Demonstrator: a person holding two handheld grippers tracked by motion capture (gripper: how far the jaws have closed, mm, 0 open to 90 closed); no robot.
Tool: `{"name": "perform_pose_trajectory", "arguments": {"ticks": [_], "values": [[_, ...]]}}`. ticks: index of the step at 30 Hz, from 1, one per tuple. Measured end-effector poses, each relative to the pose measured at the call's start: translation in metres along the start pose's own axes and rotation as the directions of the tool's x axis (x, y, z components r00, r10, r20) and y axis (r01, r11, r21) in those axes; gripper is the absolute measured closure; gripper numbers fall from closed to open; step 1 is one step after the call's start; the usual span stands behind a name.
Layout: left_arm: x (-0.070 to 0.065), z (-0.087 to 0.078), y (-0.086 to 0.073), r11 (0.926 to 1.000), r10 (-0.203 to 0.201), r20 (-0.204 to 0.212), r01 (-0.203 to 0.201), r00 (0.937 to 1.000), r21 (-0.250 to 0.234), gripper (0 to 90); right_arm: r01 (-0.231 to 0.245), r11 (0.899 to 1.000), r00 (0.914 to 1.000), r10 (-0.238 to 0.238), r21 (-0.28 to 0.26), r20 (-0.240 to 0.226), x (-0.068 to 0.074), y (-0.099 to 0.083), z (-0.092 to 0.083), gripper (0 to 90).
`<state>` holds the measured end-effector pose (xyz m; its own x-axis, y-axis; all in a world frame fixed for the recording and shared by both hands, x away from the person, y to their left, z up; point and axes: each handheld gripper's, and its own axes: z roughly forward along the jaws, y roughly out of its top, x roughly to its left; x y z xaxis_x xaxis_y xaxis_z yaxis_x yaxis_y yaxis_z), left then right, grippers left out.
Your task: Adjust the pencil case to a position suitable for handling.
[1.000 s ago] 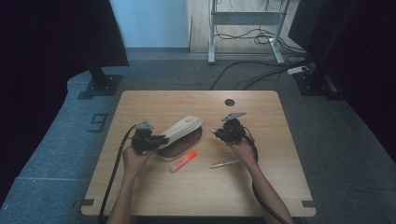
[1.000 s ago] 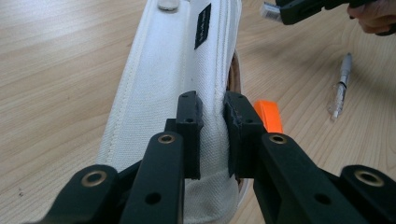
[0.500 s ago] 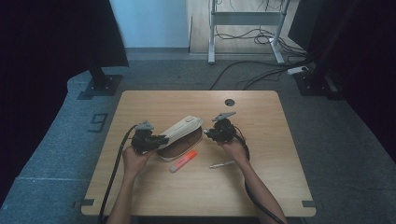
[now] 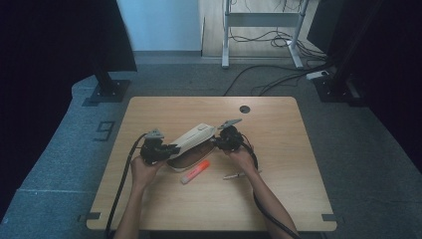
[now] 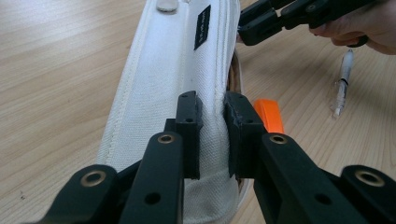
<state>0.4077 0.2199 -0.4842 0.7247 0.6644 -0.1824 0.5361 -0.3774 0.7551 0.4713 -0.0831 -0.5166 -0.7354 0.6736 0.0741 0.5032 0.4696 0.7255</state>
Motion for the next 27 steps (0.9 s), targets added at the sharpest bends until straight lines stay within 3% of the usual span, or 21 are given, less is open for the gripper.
{"name": "perform_pose_trajectory", "arguments": {"ticks": [27], "values": [[-0.001, 0.001, 0.0, 1.0, -0.004, 0.024, 0.004, 0.9997, -0.002, 76.5, 0.011, 1.0, 0.9999, -0.011, 0.006, 0.011, 0.003, 0.014, 0.034, 71.5]]}}
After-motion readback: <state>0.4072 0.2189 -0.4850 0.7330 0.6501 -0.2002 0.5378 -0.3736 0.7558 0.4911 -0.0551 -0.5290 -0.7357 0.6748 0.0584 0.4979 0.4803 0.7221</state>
